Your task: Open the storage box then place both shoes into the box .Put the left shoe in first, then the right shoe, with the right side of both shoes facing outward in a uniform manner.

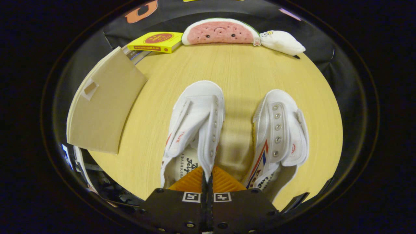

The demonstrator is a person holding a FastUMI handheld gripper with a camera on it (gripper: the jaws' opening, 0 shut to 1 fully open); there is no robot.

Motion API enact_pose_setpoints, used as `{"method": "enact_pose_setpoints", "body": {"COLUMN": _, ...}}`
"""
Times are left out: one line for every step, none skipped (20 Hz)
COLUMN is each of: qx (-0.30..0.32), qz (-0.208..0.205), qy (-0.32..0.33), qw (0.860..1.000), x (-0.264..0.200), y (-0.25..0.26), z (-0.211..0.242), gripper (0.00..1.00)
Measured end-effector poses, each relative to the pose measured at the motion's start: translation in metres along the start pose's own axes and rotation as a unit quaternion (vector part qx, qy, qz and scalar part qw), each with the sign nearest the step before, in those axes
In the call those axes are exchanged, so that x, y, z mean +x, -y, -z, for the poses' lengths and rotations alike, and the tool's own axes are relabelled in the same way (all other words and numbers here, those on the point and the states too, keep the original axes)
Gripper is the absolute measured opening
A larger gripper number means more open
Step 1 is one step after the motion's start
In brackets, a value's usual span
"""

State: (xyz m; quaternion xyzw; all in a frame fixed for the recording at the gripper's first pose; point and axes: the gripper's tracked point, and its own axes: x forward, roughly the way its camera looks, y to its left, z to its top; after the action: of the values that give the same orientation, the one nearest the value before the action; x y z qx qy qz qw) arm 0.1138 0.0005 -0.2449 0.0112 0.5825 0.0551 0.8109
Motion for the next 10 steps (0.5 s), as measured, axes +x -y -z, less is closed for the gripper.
{"method": "enact_pose_setpoints", "body": {"qx": 0.022, "qz": -0.023, "qy": -0.003, "qw": 1.000, "x": -0.001, "y": -0.006, "z": 0.000, "gripper": 0.00}}
{"method": "enact_pose_setpoints", "body": {"qx": 0.051, "qz": -0.059, "qy": -0.006, "qw": 0.997, "x": -0.006, "y": -0.014, "z": 0.001, "gripper": 0.00}}
{"method": "enact_pose_setpoints", "body": {"qx": 0.079, "qz": -0.093, "qy": -0.009, "qw": 0.993, "x": -0.008, "y": -0.023, "z": 0.001, "gripper": 0.00}}
{"method": "enact_pose_setpoints", "body": {"qx": 0.090, "qz": -0.107, "qy": -0.014, "qw": 0.990, "x": -0.012, "y": -0.026, "z": 0.002, "gripper": 0.00}}
{"method": "enact_pose_setpoints", "body": {"qx": 0.100, "qz": -0.113, "qy": -0.008, "qw": 0.988, "x": -0.016, "y": -0.026, "z": 0.000, "gripper": 0.00}}
{"method": "enact_pose_setpoints", "body": {"qx": 0.101, "qz": -0.114, "qy": 0.001, "qw": 0.988, "x": -0.019, "y": -0.029, "z": -0.002, "gripper": 0.00}}
{"method": "enact_pose_setpoints", "body": {"qx": 0.102, "qz": -0.118, "qy": 0.007, "qw": 0.988, "x": -0.024, "y": -0.032, "z": -0.003, "gripper": 0.00}}
{"method": "enact_pose_setpoints", "body": {"qx": 0.103, "qz": -0.123, "qy": 0.012, "qw": 0.987, "x": -0.029, "y": -0.037, "z": -0.002, "gripper": 0.00}}
{"method": "enact_pose_setpoints", "body": {"qx": 0.104, "qz": -0.126, "qy": 0.019, "qw": 0.986, "x": -0.034, "y": -0.041, "z": -0.003, "gripper": 0.00}}
{"method": "enact_pose_setpoints", "body": {"qx": 0.107, "qz": -0.128, "qy": 0.025, "qw": 0.986, "x": -0.039, "y": -0.044, "z": -0.005, "gripper": 0.00}}
